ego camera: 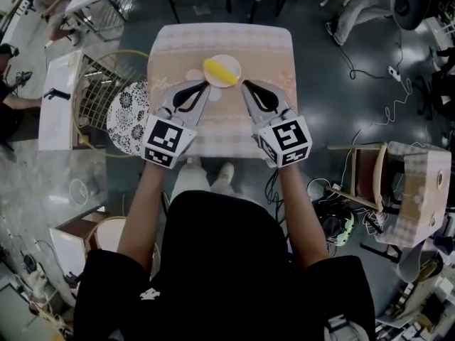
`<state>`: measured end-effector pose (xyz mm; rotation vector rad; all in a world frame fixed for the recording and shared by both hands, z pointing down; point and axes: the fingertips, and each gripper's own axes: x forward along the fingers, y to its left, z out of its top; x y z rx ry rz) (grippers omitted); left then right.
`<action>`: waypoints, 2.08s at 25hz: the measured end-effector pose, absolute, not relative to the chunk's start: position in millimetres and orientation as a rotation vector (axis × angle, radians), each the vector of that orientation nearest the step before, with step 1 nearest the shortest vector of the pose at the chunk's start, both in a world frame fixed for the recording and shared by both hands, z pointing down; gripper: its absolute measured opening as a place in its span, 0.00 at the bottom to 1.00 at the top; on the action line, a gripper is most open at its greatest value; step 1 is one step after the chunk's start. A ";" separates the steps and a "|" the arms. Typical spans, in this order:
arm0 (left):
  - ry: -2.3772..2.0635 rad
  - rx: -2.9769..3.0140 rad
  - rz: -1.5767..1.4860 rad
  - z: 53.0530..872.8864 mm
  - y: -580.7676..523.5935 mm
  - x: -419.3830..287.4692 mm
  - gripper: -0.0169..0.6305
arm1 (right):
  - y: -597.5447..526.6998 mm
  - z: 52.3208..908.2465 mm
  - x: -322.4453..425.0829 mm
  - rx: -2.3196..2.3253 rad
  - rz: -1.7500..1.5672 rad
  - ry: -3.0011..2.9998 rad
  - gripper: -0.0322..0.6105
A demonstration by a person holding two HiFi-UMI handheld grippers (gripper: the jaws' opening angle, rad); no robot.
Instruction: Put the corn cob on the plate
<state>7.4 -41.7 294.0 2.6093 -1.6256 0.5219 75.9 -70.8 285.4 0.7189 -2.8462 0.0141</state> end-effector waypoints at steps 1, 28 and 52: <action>-1.633 2.605 0.512 291.8 -40.0 7.9 0.04 | -68.3 283.1 75.6 0.712 0.017 -2.855 0.05; -1.624 2.677 0.378 249.7 39.8 -22.2 0.04 | 21.0 231.1 26.6 0.762 -0.010 -2.953 0.05; -1.538 2.757 0.277 230.7 142.2 -37.4 0.04 | 134.0 208.0 12.1 0.877 -0.076 -2.923 0.05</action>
